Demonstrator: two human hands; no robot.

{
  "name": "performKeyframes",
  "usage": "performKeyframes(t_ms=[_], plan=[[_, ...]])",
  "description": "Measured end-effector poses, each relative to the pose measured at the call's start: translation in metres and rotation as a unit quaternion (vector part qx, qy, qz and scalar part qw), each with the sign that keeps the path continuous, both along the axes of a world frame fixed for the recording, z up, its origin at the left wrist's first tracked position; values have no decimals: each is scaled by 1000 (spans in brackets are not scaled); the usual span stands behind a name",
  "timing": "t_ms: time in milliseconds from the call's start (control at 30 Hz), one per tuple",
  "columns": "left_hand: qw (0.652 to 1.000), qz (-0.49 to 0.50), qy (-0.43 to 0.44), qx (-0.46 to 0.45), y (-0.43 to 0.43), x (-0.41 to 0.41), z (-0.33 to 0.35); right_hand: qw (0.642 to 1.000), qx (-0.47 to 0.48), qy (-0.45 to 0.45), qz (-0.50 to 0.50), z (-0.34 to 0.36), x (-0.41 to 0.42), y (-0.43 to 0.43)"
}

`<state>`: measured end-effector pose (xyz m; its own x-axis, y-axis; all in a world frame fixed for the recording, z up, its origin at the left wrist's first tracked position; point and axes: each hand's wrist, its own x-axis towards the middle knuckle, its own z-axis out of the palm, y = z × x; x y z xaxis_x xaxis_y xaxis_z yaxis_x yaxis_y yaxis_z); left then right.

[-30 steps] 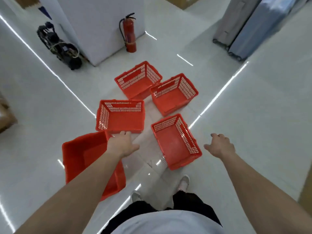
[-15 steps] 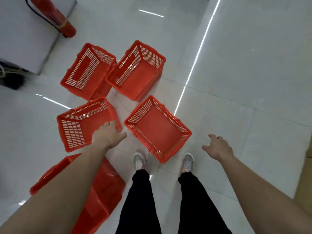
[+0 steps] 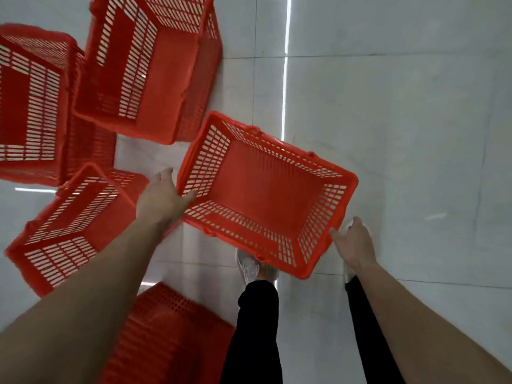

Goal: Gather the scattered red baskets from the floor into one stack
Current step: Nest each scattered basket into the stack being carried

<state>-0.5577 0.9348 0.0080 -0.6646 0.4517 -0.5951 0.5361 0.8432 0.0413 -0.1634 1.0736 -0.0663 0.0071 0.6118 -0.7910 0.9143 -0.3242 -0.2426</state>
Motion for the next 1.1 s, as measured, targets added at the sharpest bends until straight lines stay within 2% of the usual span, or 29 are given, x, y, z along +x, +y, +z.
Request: performKeyframes(t_ms=[100, 267, 367, 467, 533, 667, 767, 900, 1100], plan=[[999, 22, 9, 25, 4, -16, -45, 995, 16, 74, -68, -38, -7, -22], [989, 137, -8, 57, 1, -37, -88, 972, 225, 59, -39, -57, -23, 7], [979, 179, -57, 77, -1, -35, -104, 967, 236, 78, -48, -61, -33, 52], [974, 176, -89, 109, 2, -21, -115, 976, 200, 76, -47, -63, -33, 77], [975, 167, -72, 125, 6, -11, -117, 977, 199, 79, -17, -60, -28, 81], [977, 161, 8, 143, 12, 4, -100, 962, 258, 86, -9, -38, -19, 90], [969, 155, 44, 187, 18, 11, -56, 965, 246, 87, -25, 3, -9, 97], [959, 185, 43, 210, 17, 22, 31, 964, 242, 105, -15, 85, -5, 109], [916, 318, 66, 236, -28, 60, 197, 956, 238, 157, 63, 244, -35, 142]])
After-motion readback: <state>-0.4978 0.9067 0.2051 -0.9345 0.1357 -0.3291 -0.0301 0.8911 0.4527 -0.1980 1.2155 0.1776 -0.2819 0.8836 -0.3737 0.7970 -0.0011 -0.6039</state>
